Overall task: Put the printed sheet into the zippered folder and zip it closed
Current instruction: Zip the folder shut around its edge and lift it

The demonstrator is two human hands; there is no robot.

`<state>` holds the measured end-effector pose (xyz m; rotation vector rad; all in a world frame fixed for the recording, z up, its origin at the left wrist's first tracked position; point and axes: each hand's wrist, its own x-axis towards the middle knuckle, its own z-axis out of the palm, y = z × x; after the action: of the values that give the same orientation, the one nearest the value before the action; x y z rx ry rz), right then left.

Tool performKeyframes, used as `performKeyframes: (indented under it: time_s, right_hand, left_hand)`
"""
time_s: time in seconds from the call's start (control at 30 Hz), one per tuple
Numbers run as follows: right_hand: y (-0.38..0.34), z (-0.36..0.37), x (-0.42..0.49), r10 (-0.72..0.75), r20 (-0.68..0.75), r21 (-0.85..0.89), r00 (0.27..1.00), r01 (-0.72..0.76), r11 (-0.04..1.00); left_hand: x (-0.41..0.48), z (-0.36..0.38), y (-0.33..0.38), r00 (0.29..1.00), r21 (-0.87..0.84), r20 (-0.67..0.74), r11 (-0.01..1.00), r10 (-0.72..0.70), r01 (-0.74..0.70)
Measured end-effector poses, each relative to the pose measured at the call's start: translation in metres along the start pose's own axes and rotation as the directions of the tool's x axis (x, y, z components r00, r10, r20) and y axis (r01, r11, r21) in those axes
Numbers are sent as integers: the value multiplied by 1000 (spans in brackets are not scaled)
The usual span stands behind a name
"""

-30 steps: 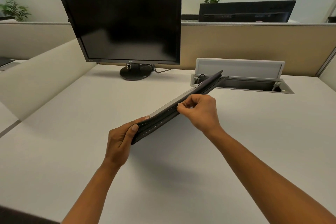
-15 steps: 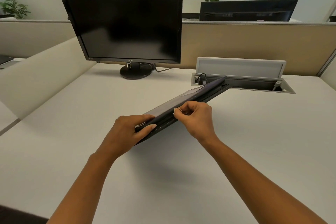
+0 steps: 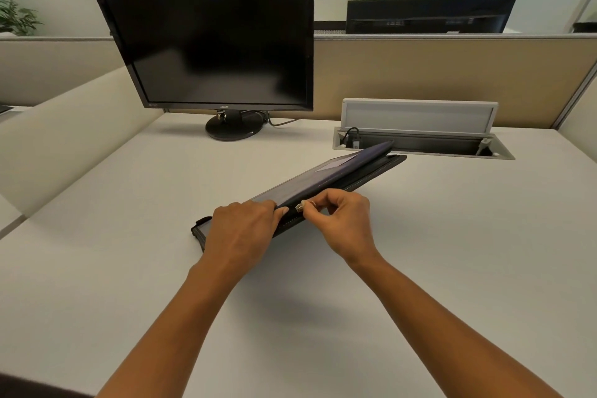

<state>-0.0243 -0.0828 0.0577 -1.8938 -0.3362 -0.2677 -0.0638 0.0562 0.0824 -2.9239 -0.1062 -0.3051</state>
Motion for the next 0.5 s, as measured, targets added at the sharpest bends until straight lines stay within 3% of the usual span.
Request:
performKeyframes:
  time_s: [0.5]
  right_hand:
    - [5, 10, -7, -43, -37, 39, 998, 44, 998]
  left_hand:
    - [-1, -3, -3, 1000, -38, 13, 999, -25, 26]
